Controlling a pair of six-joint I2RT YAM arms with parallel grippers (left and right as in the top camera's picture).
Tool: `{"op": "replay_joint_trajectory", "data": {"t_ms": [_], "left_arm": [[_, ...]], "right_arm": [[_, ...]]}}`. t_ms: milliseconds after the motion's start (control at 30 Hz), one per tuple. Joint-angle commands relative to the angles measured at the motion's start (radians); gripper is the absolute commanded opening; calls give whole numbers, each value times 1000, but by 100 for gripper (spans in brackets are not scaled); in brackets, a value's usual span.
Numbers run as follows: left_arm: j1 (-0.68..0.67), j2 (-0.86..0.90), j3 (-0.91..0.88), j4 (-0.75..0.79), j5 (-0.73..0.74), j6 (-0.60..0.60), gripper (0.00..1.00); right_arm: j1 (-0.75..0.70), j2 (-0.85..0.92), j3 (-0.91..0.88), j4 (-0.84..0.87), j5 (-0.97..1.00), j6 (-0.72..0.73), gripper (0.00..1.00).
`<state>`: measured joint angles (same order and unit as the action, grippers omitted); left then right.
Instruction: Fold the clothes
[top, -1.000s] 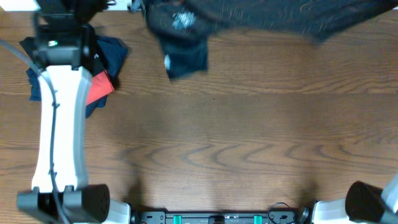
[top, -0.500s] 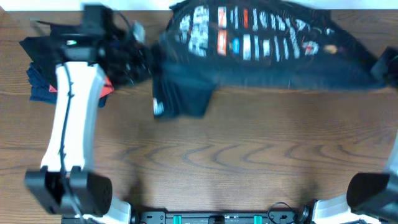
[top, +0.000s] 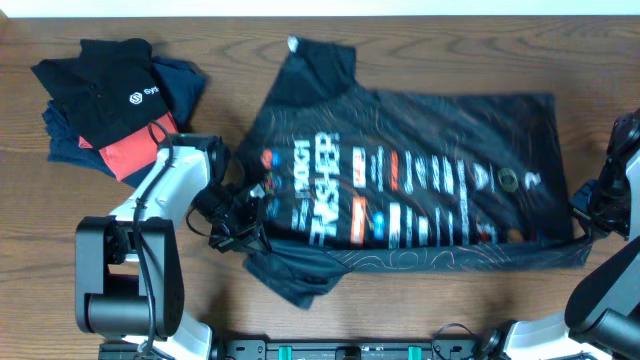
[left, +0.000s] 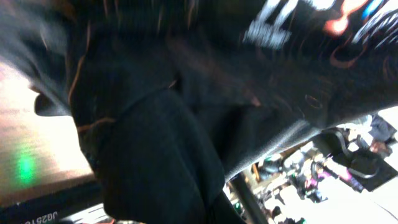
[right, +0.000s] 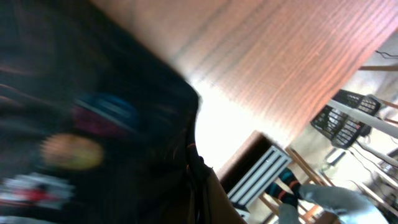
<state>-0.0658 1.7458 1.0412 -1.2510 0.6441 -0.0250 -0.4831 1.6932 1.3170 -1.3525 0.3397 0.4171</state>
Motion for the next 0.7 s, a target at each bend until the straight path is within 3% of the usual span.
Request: {"op": "replay_joint_trajectory", "data": {"t_ms": [0, 167, 367, 667], "left_arm": [[2, -20, 0, 8, -6, 47, 6], [4, -28, 34, 97, 0, 30, 6], [4, -28, 92, 261, 55, -32, 6], [4, -28, 93, 533, 153, -225, 6]], "right_arm": [[4, -23, 5, 18, -46, -2, 2], [35, -22, 3, 122, -193, -89, 1], [77, -22, 0, 210, -195, -89, 2], [74, -20, -100, 285, -150, -87, 2]]}}
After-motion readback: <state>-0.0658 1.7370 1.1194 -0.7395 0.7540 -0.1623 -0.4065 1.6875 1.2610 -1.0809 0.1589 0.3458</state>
